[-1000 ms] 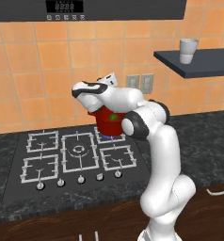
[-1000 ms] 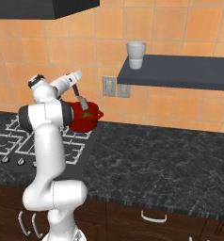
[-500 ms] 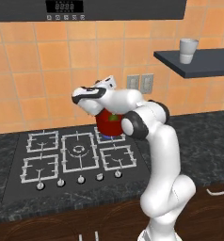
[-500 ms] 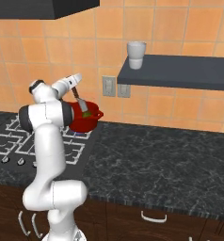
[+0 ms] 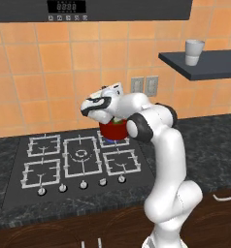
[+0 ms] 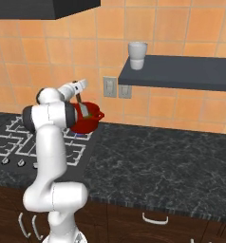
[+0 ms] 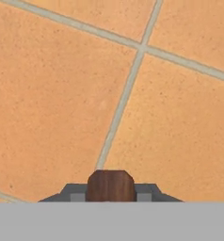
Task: Put the lime and lemon wedge in the pot. Retrieve the spatula and lightly stir the vegetables in the pot.
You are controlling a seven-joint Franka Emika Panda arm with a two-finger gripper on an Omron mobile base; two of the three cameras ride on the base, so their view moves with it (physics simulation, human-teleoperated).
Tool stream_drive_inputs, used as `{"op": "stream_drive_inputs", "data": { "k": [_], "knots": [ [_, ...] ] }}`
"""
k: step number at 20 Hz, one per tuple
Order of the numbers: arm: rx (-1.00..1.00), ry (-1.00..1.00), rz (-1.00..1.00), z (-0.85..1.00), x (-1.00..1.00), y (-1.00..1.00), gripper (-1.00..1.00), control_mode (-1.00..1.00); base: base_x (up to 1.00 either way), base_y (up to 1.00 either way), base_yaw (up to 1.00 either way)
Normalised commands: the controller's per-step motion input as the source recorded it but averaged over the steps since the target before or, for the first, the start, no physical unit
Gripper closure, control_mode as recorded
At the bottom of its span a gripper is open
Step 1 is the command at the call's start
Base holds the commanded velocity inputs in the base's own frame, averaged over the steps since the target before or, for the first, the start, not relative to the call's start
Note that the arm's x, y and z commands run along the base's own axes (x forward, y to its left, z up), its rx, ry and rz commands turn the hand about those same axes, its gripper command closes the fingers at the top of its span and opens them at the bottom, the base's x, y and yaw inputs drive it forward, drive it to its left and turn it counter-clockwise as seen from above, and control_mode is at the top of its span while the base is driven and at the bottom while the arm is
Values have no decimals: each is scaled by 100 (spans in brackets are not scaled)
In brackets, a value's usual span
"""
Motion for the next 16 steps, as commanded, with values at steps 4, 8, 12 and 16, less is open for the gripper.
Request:
{"op": "stream_drive_inputs", "data": {
  "k": [4,8,12,16],
  "knots": [
    [17,-33,2,0,0,-19,100,-100,0,0,0],
    [7,-24,0,-40,15,-13,100,-100,0,0,0],
    [1,-13,0,-99,24,-12,100,-100,0,0,0],
    [9,-3,0,-83,23,0,100,-100,0,0,0]
  ]
}}
